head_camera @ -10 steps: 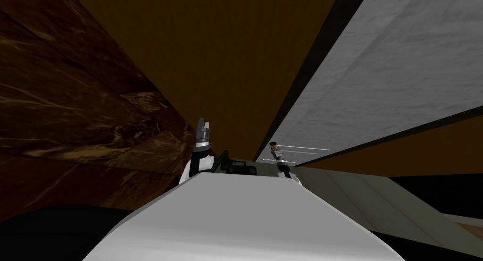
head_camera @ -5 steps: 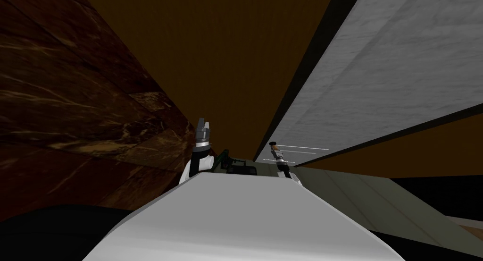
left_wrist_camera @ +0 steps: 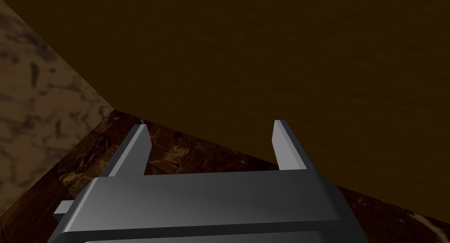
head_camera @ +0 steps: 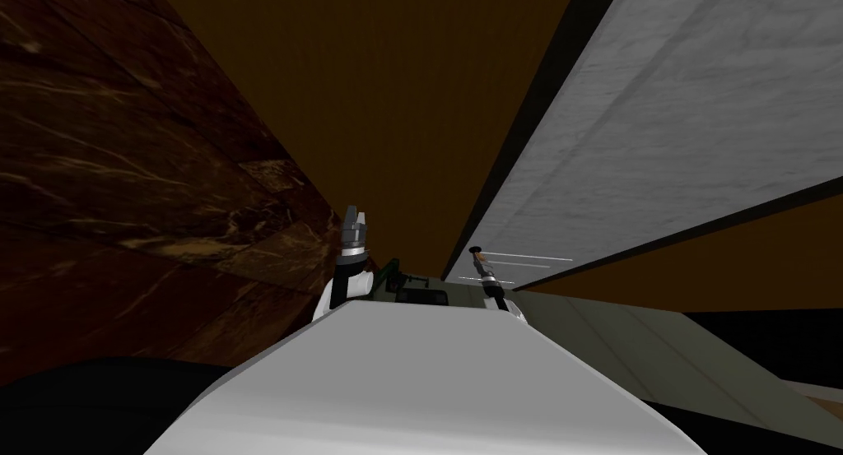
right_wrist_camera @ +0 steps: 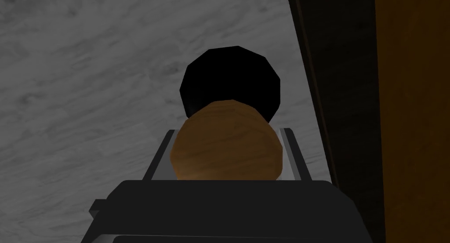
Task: Pull the door open
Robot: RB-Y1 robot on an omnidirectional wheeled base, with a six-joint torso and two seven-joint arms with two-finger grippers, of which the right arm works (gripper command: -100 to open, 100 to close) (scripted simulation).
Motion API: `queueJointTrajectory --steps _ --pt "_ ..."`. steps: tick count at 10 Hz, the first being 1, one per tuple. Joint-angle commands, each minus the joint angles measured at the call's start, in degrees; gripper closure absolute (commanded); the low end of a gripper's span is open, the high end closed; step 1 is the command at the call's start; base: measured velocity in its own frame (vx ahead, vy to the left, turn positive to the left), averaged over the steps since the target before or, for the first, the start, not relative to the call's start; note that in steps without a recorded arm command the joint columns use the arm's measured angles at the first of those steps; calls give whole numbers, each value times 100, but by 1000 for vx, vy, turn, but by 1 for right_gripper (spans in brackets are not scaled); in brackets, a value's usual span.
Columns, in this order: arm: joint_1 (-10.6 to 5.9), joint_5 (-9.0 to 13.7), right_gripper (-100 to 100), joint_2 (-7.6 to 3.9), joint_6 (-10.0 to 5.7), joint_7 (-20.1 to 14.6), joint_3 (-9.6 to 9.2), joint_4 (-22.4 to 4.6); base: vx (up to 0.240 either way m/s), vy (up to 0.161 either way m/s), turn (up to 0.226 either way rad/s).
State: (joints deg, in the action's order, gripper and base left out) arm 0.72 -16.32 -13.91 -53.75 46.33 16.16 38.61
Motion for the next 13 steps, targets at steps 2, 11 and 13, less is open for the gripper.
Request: queueJointTrajectory --steps 2,11,13 --pt "-22 127 100 10 -12 -412 -114 -48 -28 -15 24" --pt "-97 542 100 -44 12 -1646 -416 -98 -33 -15 23" --pt "-111 618 100 -53 16 -1953 -471 -107 -33 -11 17"
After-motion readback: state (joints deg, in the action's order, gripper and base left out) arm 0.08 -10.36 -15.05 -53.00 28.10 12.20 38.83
